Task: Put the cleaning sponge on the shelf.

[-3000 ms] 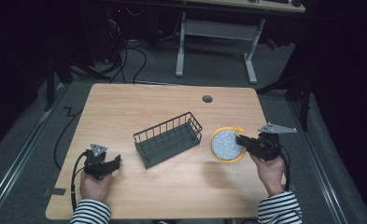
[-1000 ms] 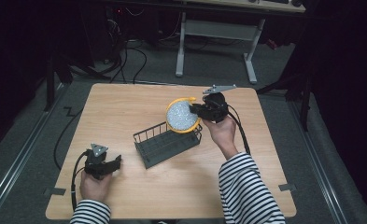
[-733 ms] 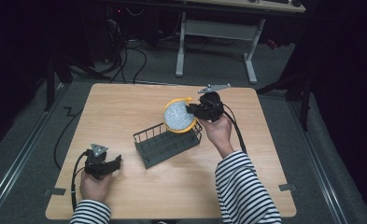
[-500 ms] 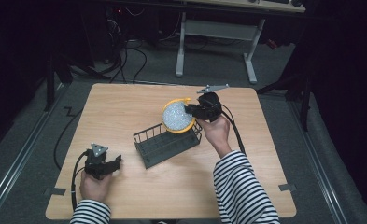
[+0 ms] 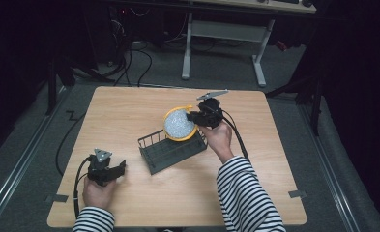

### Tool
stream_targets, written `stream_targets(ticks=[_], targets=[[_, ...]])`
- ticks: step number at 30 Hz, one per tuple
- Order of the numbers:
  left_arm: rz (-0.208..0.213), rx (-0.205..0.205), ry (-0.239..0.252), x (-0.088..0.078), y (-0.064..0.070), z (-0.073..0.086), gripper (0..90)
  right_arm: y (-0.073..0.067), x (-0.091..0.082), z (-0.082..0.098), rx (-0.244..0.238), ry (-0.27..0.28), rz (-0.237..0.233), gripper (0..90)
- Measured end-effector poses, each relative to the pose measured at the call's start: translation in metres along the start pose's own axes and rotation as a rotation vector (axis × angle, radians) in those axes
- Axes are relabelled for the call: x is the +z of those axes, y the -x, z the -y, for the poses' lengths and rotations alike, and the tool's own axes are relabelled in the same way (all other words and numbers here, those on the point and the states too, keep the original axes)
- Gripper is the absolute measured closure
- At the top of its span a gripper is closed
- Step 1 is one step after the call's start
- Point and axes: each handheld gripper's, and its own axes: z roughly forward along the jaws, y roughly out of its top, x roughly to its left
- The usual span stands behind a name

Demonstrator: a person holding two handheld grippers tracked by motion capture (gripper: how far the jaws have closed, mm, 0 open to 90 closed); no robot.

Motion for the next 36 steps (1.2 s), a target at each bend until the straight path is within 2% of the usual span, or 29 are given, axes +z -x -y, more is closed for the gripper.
stream_targets(ticks=[5,12,15,25,30,32,36], targets=[[0.001,0.0,0.0,0.0,0.0,0.0,30.3,-0.001,0.007,0.005,-0.016,-0.017,0.013,79.3],[0.001,0.0,0.0,0.0,0.0,0.0,30.2,0.001,0.009,0.013,-0.027,-0.053,0.005,80.5],[0.001,0.0,0.0,0.0,0.0,0.0,30.2,-0.001,0.01,0.017,-0.06,-0.071,0.015,80.9],[0.001,0.0,0.0,0.0,0.0,0.0,30.2,-0.001,0.013,0.026,-0.092,-0.114,0.017,81.0],[0.001,0.0,0.0,0.0,0.0,0.0,30.2,0.0,0.014,0.031,-0.095,-0.136,0.015,80.5],[0.001,0.0,0.0,0.0,0.0,0.0,30.2,0.001,0.013,0.032,-0.088,-0.131,0.011,78.2],[0.001,0.0,0.0,0.0,0.0,0.0,30.2,0.002,0.012,0.033,-0.086,-0.132,0.033,62.7]])
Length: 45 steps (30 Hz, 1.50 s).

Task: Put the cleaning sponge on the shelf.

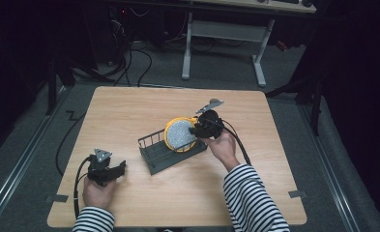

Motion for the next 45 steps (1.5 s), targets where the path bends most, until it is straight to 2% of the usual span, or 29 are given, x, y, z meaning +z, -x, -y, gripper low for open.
stream_targets(ticks=[3,6,13,24,29,36,40,42,45], targets=[[0.0,0.0,0.0,0.0,0.0,0.0,30.2,0.002,-0.004,0.002,0.006,0.011,-0.001,55.6],[0.0,0.001,0.0,0.0,0.0,0.0,30.2,0.004,-0.014,0.004,0.022,0.047,-0.01,50.5],[0.001,0.0,0.0,0.0,0.0,0.0,30.3,0.015,-0.037,0.013,0.041,0.099,0.027,46.9],[0.002,0.003,-0.001,0.0,0.0,0.0,30.7,0.027,-0.07,0.031,0.077,0.155,0.075,49.5],[0.002,0.003,-0.001,0.0,0.0,0.0,30.7,0.033,-0.076,0.048,0.094,0.141,0.111,50.6],[0.002,0.003,-0.001,0.0,0.0,0.0,30.7,0.042,-0.089,0.071,0.15,0.161,0.12,51.2],[0.002,0.003,-0.001,0.0,0.0,0.0,30.7,0.044,-0.098,0.078,0.154,0.167,0.135,51.7],[0.001,0.003,-0.001,0.0,0.0,0.0,30.7,0.045,-0.102,0.083,0.16,0.19,0.131,53.6],[0.002,0.003,-0.001,0.0,0.0,0.0,30.6,0.046,-0.104,0.092,0.169,0.173,0.134,54.0]])
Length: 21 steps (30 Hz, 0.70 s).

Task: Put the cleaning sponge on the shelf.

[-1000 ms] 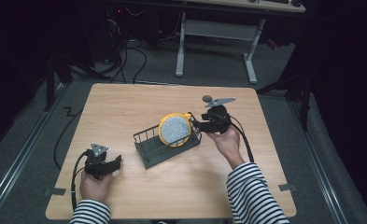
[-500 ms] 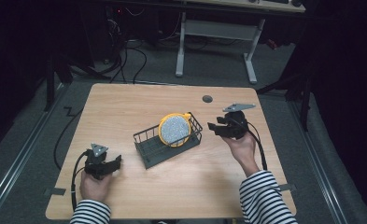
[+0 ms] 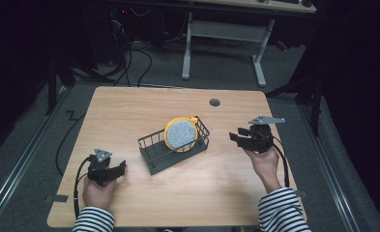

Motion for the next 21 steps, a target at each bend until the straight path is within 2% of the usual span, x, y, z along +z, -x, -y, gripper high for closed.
stream_targets(ticks=[3,5,8,11,15,17,21], targets=[[0.0,0.0,0.0,0.0,0.0,0.0,30.6,0.001,-0.003,0.005,-0.006,0.0,0.017,54.4],[0.0,0.0,0.0,0.0,0.0,0.0,30.6,0.003,-0.006,0.01,0.015,0.013,0.006,54.4],[0.0,0.0,0.0,0.0,0.0,0.0,30.6,0.005,-0.007,0.022,0.026,0.01,0.013,54.5],[0.0,0.001,0.0,0.0,0.0,0.0,30.6,0.008,-0.006,0.032,0.033,0.002,0.023,54.4],[0.0,0.0,0.0,0.0,0.0,0.0,30.6,0.012,-0.005,0.048,0.072,-0.006,0.018,54.4],[0.0,0.0,0.0,0.0,0.0,0.0,30.6,0.013,-0.003,0.055,0.067,-0.017,0.026,54.5],[0.0,0.0,0.0,0.0,0.0,0.0,30.6,0.015,0.004,0.076,0.096,-0.026,0.035,53.7]])
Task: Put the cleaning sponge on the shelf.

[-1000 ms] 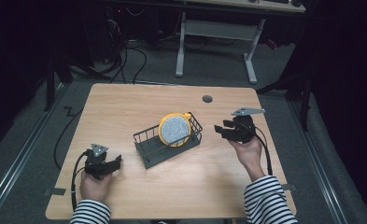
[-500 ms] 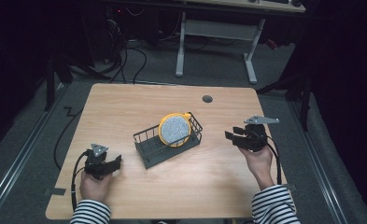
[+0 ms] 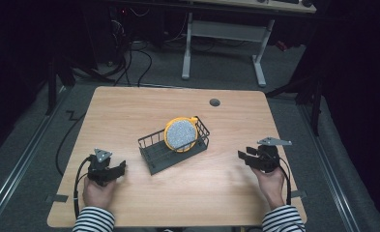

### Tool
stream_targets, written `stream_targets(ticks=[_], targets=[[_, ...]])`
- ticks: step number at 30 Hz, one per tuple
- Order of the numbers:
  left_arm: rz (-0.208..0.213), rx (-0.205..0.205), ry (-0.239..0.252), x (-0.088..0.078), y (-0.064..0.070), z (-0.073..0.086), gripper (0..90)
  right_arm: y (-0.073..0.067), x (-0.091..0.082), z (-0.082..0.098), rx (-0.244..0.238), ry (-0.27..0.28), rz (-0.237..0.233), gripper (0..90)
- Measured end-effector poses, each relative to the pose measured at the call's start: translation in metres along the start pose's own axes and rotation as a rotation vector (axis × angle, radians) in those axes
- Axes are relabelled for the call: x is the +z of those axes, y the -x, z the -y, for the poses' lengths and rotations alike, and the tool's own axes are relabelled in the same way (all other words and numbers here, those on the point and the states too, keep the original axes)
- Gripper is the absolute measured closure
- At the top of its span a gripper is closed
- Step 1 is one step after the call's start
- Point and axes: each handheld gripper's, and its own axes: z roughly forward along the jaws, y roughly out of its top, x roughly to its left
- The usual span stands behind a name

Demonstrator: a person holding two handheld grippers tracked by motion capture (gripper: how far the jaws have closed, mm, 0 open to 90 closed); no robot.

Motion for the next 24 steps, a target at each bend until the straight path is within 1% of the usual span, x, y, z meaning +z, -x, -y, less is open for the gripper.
stream_targets(ticks=[4,6,8,9,15,16,18,24], targets=[[0.0,0.0,0.0,0.0,0.0,0.0,30.5,0.002,0.006,0.016,0.019,-0.017,0.023,51.3],[0.0,0.0,0.0,0.0,0.0,0.0,30.5,-0.001,0.008,0.025,-0.004,-0.014,0.057,49.6],[0.0,0.0,0.0,0.0,0.0,0.0,30.5,-0.003,0.01,0.031,-0.013,-0.014,0.07,48.4],[0.0,0.0,0.0,0.0,0.0,0.0,30.5,-0.004,0.012,0.035,-0.018,-0.015,0.086,47.9],[0.0,0.001,0.0,0.0,0.0,0.0,30.5,-0.004,0.021,0.05,-0.019,-0.045,0.117,43.7],[0.0,0.0,0.0,0.0,0.0,0.0,30.5,-0.005,0.021,0.053,-0.031,-0.019,0.128,43.6],[-0.001,0.0,0.0,0.0,0.0,0.0,30.5,-0.008,0.021,0.053,-0.048,-0.026,0.146,42.9],[-0.001,-0.001,0.0,0.0,0.0,0.0,30.5,-0.008,0.021,0.053,-0.046,-0.026,0.149,41.5]])
